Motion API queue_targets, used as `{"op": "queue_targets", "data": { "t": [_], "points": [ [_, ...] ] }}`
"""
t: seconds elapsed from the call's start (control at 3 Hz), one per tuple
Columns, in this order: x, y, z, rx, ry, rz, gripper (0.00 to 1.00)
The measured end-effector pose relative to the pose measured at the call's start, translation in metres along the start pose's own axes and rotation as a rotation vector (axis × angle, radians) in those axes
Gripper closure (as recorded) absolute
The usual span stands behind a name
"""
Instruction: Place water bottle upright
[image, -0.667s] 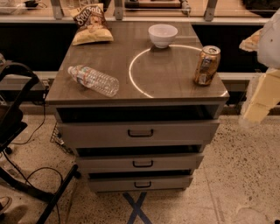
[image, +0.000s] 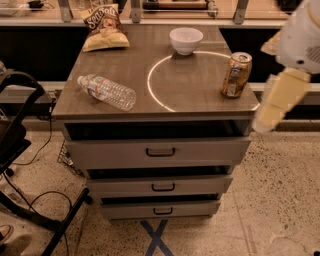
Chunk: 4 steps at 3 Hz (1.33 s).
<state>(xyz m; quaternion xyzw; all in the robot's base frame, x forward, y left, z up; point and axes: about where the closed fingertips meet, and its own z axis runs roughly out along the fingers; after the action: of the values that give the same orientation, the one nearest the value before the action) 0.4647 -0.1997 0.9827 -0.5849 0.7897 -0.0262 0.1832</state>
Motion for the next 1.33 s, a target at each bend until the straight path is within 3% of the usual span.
{"op": "queue_targets", "data": {
  "t": [0.33,0.67,1.0,1.33],
  "points": [
    [-0.055,-0.056,0.046,-0.047,-0.003,0.145,0.0],
    [-0.094,-0.085,0.074,-0.07,-0.005,0.285,0.0],
    [-0.157,-0.098,0.084,-0.064,-0.018,0.38,0.0],
    [-0.154,-0.098,0.086,-0.061,-0.021,0.379,0.0]
  ]
}}
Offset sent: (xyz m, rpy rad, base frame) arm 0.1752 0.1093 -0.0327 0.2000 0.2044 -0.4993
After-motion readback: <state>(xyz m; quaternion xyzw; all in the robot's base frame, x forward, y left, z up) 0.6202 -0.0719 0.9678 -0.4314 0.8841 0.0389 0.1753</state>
